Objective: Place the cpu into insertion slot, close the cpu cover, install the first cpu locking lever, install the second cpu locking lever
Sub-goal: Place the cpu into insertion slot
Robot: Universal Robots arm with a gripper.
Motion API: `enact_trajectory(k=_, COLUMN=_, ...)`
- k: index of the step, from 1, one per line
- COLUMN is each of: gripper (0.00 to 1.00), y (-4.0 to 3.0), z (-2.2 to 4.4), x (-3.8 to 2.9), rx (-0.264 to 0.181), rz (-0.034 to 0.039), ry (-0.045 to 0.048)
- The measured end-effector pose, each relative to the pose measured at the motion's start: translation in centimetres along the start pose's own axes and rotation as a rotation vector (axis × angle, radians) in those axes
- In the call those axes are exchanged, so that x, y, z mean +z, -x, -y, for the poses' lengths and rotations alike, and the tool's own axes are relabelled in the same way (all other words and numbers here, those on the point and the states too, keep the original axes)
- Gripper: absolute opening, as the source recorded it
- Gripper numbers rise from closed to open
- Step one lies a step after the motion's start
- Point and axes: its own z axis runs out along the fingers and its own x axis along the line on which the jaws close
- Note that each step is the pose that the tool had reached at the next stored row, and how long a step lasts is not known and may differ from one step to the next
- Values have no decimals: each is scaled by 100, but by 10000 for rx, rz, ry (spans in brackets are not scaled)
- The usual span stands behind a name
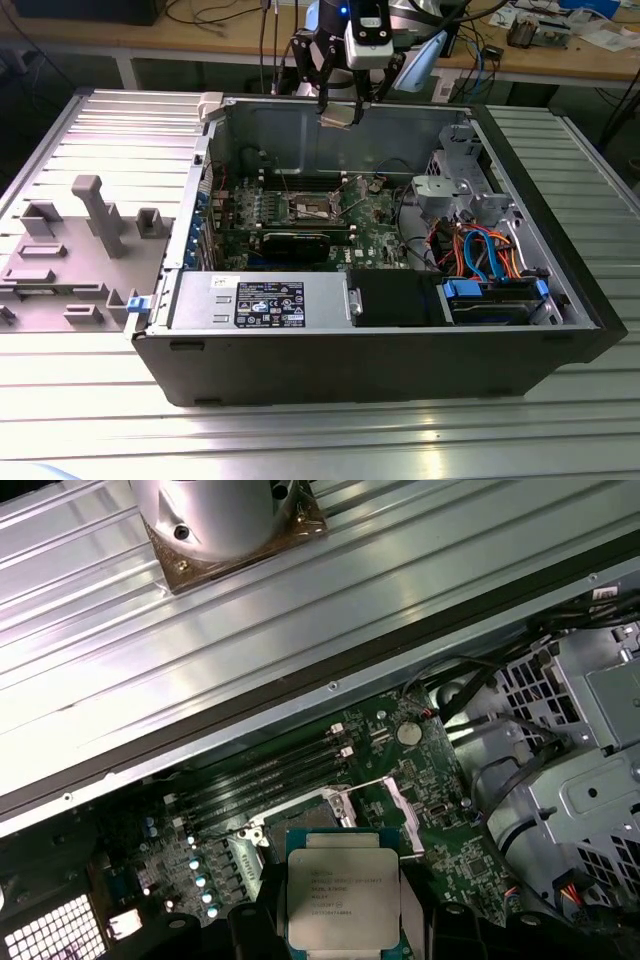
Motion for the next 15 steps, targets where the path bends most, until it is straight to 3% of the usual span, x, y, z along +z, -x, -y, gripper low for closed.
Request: enact_trajectory(k=15, gripper=54, y=0, z=0, x=1, rx=664, rz=59, ry=13)
